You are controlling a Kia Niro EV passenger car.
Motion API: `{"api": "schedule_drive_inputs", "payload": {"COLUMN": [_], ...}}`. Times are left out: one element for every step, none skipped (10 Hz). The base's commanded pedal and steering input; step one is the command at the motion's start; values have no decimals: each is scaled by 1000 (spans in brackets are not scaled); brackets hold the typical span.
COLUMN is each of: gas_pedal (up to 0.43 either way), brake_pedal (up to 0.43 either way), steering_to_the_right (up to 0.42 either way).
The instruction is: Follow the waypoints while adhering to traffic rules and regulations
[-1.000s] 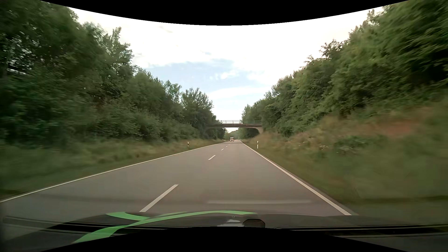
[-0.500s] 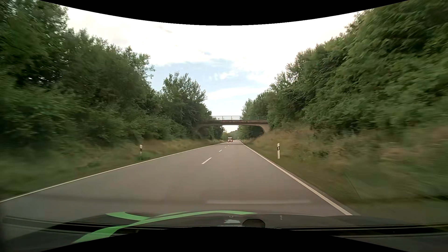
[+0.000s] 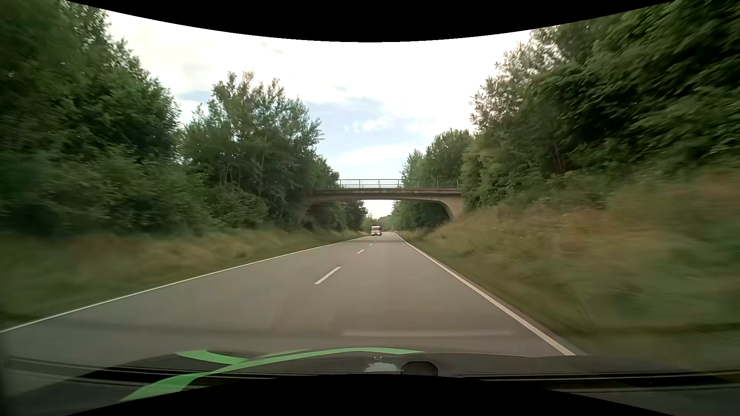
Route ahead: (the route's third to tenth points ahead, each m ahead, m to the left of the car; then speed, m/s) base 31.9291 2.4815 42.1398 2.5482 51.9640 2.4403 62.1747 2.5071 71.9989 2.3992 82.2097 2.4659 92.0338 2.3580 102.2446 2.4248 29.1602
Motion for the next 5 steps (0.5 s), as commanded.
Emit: {"api": "schedule_drive_inputs", "payload": {"gas_pedal": [319, 319, 319, 319, 331], "brake_pedal": [0, 0, 0, 0, 0], "steering_to_the_right": [0, -1, 0, -1, -2]}}
